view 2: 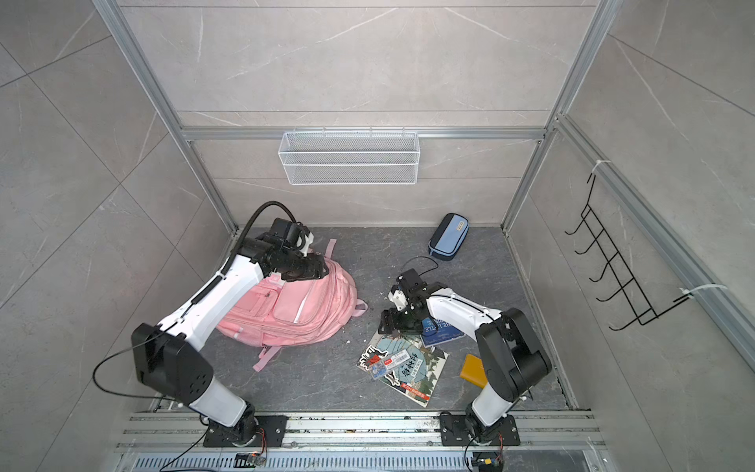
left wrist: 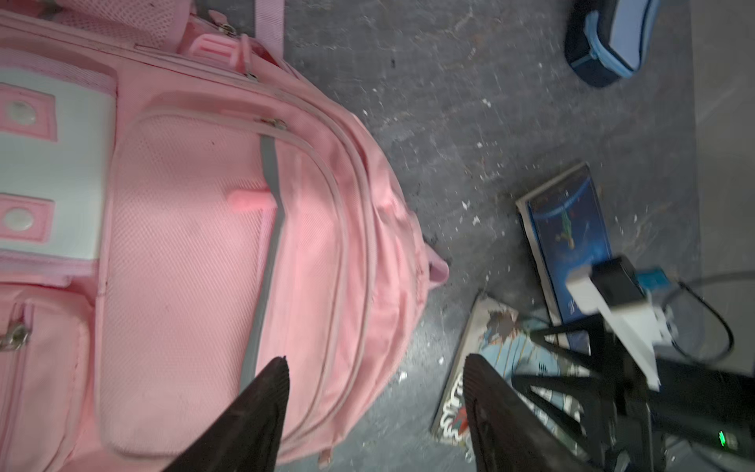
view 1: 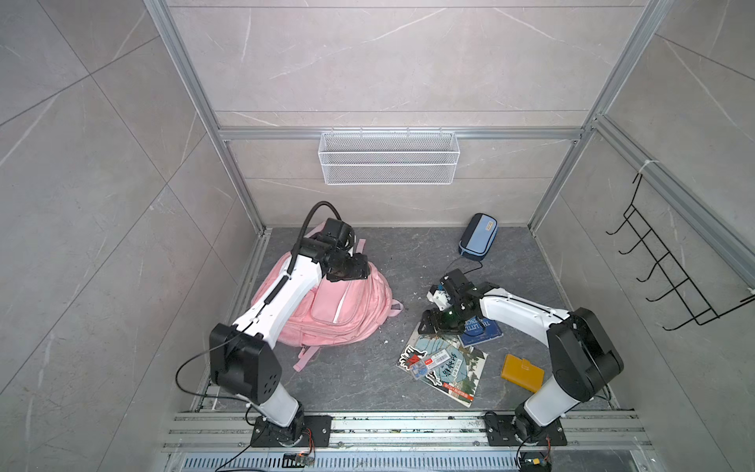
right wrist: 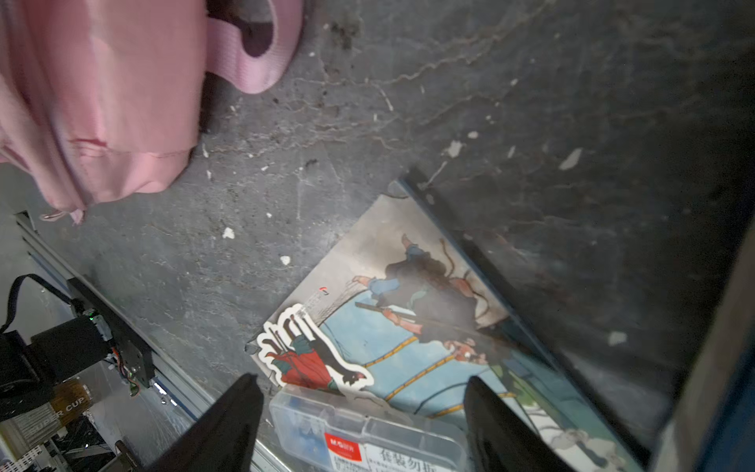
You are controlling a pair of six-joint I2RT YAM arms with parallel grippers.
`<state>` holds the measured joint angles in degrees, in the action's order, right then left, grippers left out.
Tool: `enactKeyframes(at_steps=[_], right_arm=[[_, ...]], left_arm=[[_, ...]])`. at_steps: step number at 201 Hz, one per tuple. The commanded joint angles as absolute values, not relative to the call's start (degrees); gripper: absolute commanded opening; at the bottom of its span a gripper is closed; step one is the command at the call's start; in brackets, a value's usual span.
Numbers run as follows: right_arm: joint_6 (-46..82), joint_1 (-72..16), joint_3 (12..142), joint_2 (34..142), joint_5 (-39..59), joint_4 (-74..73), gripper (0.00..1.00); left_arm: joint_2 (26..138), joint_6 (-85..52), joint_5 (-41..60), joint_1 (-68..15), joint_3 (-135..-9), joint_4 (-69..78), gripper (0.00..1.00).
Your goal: Pack the student bag
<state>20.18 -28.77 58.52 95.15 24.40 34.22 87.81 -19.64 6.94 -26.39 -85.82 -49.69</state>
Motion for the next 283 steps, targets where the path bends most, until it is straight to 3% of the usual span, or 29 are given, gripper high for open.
enactKeyframes(at_steps=[1,44,97,188,194,201,209,212,215,283], right_arm=[[21.31,-28.05,60.23,96.31,21.88,37.29,0.80],[21.75,-22.05,57.30,98.52,24.35,35.03,0.80],[21.76,-16.11,57.97,100.26,24.09,33.58,0.79],[23.17,-8.19,54.25,92.80,23.30,33.63,0.79],[23.33,-7.70,53.75,92.22,23.29,33.51,0.79],[23.38,-7.10,53.30,91.51,23.25,33.40,0.79],[23.14,-6.66,53.03,90.96,22.76,33.56,0.79],[23.00,-6.57,53.00,90.82,22.49,33.72,0.79],[22.81,-6.47,53.01,90.53,22.23,33.86,0.79],[21.10,-3.52,53.35,87.79,22.24,34.78,0.78]], left_arm=[[80.84,-18.13,7.13,-31.20,-80.20,-54.29,0.68],[74.89,-20.53,13.83,-47.93,-64.17,-44.04,0.62],[88.69,-12.71,5.39,-60.66,-66.17,-42.84,0.62],[108.61,-3.82,0.69,-64.41,-78.97,-37.09,0.70],[109.25,-3.43,-0.06,-64.72,-79.02,-36.58,0.73],[110.08,-2.65,-0.66,-65.23,-79.21,-36.18,0.84],[111.30,-1.87,-0.94,-65.68,-79.83,-36.27,0.88],[111.78,-1.66,-0.82,-65.76,-80.14,-36.43,0.98],[112.20,-1.41,-0.84,-65.94,-80.45,-36.55,1.00],[116.58,-0.21,-14.46,-65.74,-83.36,-39.51,1.00]])
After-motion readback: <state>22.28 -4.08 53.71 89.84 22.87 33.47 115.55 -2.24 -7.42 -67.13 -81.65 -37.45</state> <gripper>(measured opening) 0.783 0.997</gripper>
